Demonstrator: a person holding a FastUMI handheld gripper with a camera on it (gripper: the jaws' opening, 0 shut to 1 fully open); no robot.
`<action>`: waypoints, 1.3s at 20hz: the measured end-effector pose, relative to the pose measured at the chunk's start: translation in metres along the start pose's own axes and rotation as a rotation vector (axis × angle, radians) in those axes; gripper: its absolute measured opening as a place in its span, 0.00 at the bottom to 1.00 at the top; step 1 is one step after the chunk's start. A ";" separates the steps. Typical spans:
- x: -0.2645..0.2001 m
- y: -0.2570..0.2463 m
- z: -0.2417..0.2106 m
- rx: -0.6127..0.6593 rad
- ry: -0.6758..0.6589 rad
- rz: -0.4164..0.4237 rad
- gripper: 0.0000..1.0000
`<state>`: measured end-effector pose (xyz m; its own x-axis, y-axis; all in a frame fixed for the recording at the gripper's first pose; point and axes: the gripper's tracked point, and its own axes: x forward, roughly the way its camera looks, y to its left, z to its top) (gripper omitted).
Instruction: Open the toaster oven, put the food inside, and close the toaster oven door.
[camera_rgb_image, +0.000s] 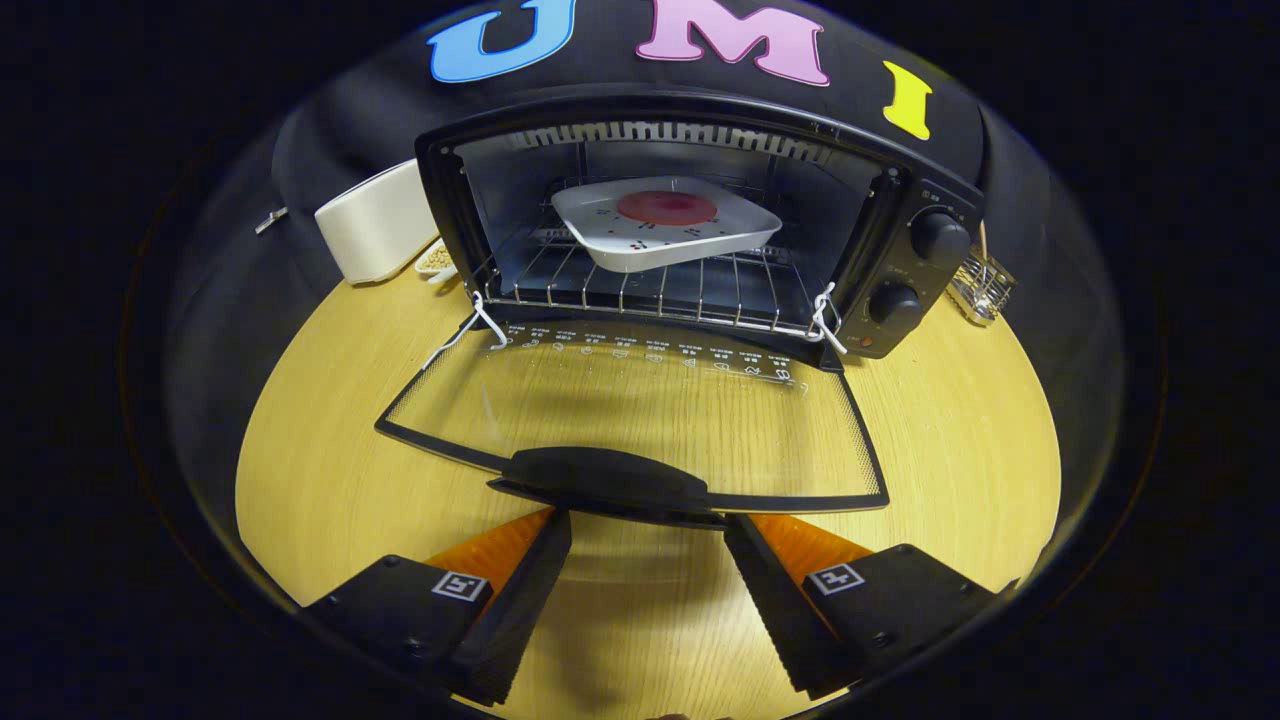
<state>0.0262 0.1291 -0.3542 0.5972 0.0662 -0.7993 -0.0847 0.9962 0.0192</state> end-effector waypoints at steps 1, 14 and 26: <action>-0.007 0.001 0.004 0.011 0.001 0.006 1.00; -0.124 -0.006 0.147 0.268 -0.408 0.088 0.99; -0.286 -0.120 0.164 0.107 -0.815 -0.101 0.99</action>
<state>-0.0040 -0.0006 -0.0292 0.9923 -0.0446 -0.1155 0.0518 0.9968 0.0602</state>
